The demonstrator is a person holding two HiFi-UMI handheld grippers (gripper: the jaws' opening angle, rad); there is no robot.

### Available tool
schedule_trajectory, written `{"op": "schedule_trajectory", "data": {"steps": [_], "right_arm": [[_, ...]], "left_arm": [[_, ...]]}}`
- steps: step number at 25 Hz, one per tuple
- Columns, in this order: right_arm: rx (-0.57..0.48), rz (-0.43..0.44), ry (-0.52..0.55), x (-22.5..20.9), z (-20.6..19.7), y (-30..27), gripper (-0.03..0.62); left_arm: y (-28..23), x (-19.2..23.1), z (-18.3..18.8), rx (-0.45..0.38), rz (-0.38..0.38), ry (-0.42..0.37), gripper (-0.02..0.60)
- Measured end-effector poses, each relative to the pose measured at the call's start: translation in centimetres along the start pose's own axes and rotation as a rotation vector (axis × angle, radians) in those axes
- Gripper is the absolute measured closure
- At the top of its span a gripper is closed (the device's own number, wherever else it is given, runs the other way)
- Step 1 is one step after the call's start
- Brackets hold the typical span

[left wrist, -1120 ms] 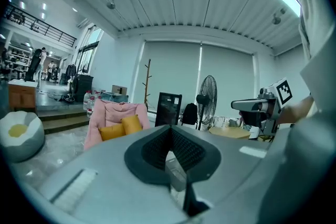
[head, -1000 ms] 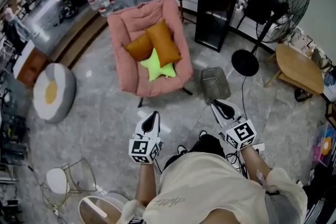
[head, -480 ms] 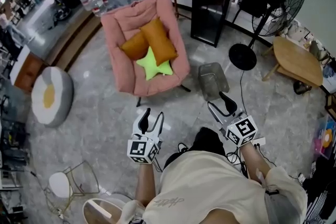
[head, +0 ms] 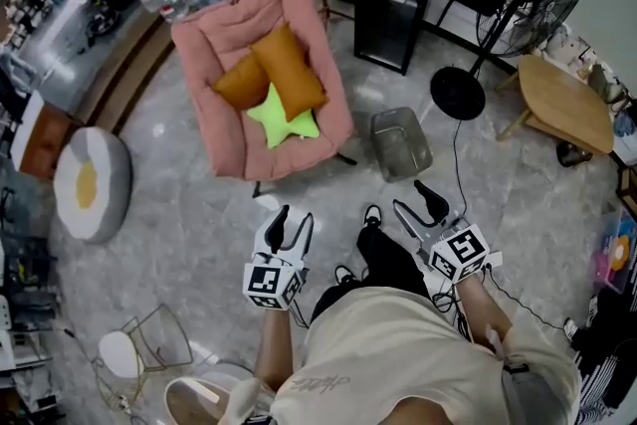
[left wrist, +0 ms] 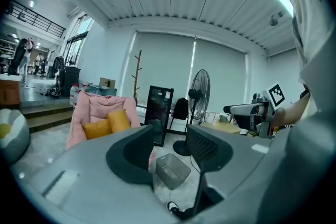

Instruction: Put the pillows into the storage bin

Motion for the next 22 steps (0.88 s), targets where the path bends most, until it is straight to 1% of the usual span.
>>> {"op": "schedule_trajectory", "data": {"steps": [3, 5, 9, 14, 18, 22], "right_arm": [[0.034, 0.024, -0.026, -2.1, -0.5, -2.2, 0.355], [0.039, 0.043, -0.039, -3.4, 0.1, -4.1, 0.356], [0.01, 0.084, -0.044, -6.3, 2.3, -9.4, 0.356], [-0.014, 0.119, -0.035, -10.1, 4.4, -14.9, 0.356], [-0.013, 0.151, -0.058, -12.1, 5.2, -17.9, 0.356], [0.023, 0.189, -0.058, -13.2, 4.8, -19.7, 0.356]], "left_arm": [[-2.9, 1.0, 0.7, 0.016, 0.01, 0.015, 0.364], [-4.9, 1.8, 1.9, 0.021, 0.008, 0.01, 0.368], [-9.7, 4.2, 4.5, 0.051, -0.007, -0.037, 0.373], [-15.2, 6.4, 7.9, 0.048, -0.007, -0.105, 0.376], [-18.0, 8.0, 9.6, 0.047, 0.027, -0.112, 0.376], [-19.3, 8.3, 10.1, 0.07, 0.045, -0.098, 0.376]]}}
Point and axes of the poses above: the fingertips, and each gripper's own axes: y backward along the fingers, x to its left, z out of its top, the point moved 2 cm from there along y, backward along the fingers, and after that the axes turned 10 degrees about -z, right-handed, at the moved point
